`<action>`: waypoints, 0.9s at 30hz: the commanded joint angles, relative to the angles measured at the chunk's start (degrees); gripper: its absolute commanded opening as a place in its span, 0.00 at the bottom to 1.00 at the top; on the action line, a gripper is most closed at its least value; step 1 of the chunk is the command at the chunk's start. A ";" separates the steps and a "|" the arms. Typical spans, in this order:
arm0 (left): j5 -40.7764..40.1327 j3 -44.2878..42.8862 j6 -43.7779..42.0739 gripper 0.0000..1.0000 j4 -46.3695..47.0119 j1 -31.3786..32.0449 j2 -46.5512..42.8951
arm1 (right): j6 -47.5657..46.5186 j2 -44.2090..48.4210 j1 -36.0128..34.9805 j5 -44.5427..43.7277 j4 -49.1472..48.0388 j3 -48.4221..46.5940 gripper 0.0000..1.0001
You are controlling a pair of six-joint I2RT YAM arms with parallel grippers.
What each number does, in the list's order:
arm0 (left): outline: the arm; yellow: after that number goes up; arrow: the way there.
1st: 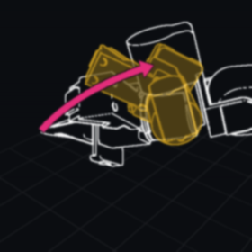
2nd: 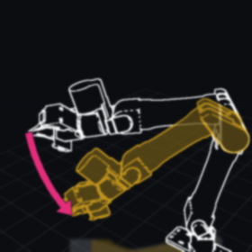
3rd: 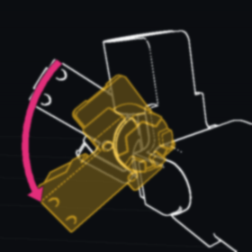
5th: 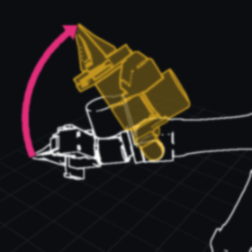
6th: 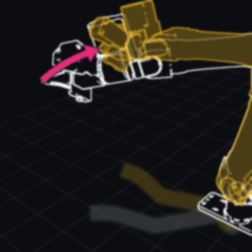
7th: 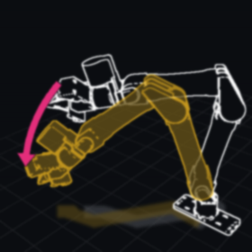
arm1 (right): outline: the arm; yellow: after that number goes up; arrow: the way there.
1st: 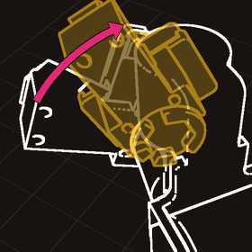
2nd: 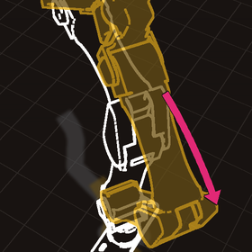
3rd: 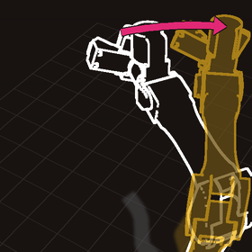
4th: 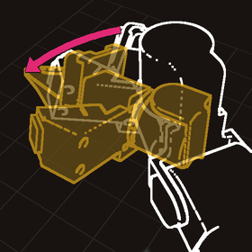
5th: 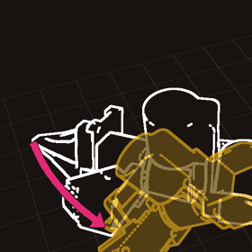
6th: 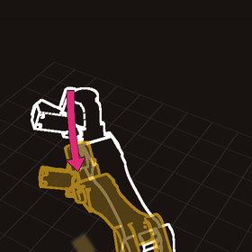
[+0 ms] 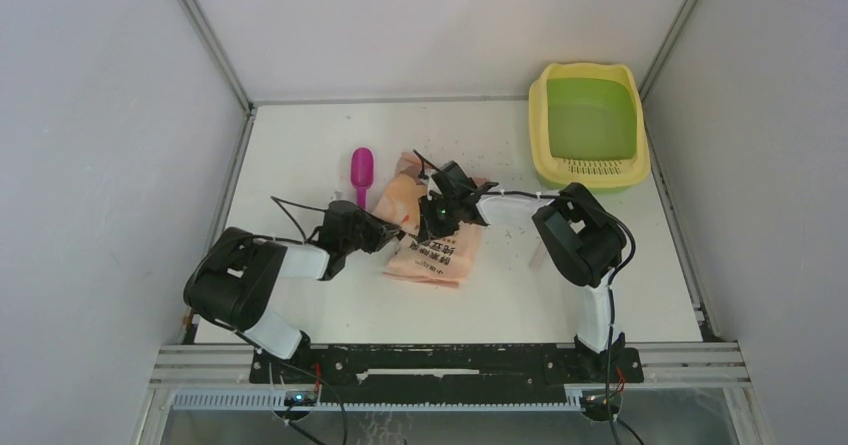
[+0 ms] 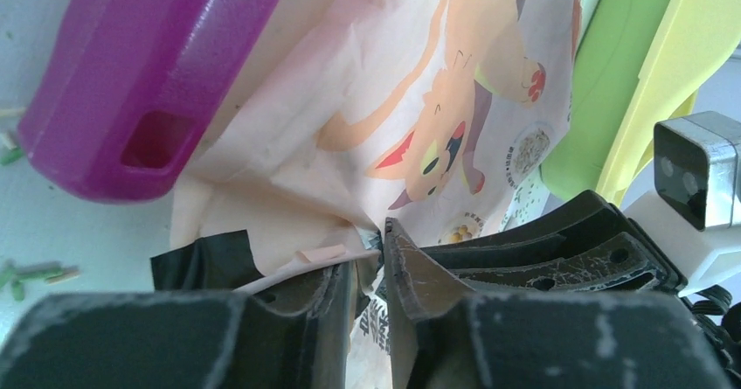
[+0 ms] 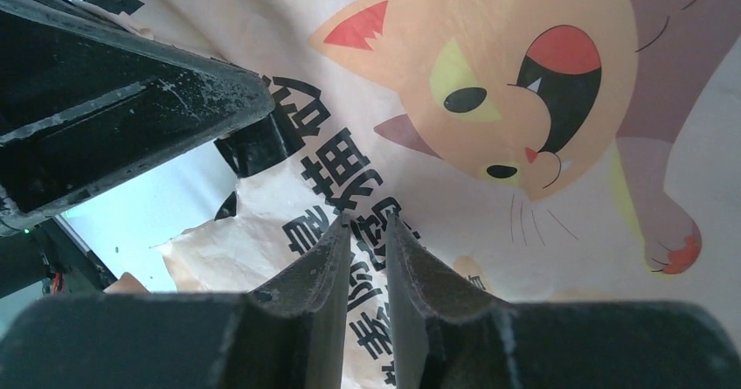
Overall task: Fill the litter box with clean litter
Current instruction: Open the cat litter bag at the center of the board.
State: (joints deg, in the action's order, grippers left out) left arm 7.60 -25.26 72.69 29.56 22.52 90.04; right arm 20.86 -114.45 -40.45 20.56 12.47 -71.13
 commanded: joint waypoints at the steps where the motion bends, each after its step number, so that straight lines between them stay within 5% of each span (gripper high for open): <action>1: -0.29 -1.86 0.70 0.13 4.66 1.07 0.45 | -0.36 0.85 -0.07 -1.81 3.46 2.92 0.29; 3: -0.04 -1.66 0.51 0.01 4.71 1.14 -0.05 | -0.38 2.52 -0.07 -2.05 4.20 3.35 0.30; 13: -0.79 -1.68 -2.63 0.00 1.12 1.30 -6.90 | -1.40 17.00 2.61 -4.99 10.05 5.79 0.56; 27: -6.40 6.29 0.00 0.00 24.29 3.83 -7.58 | -2.14 28.23 9.40 -1.22 15.21 7.35 0.65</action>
State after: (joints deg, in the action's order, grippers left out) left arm 4.36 -21.21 71.72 43.16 24.82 81.65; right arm 19.81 -89.25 -30.89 18.79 26.59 -64.73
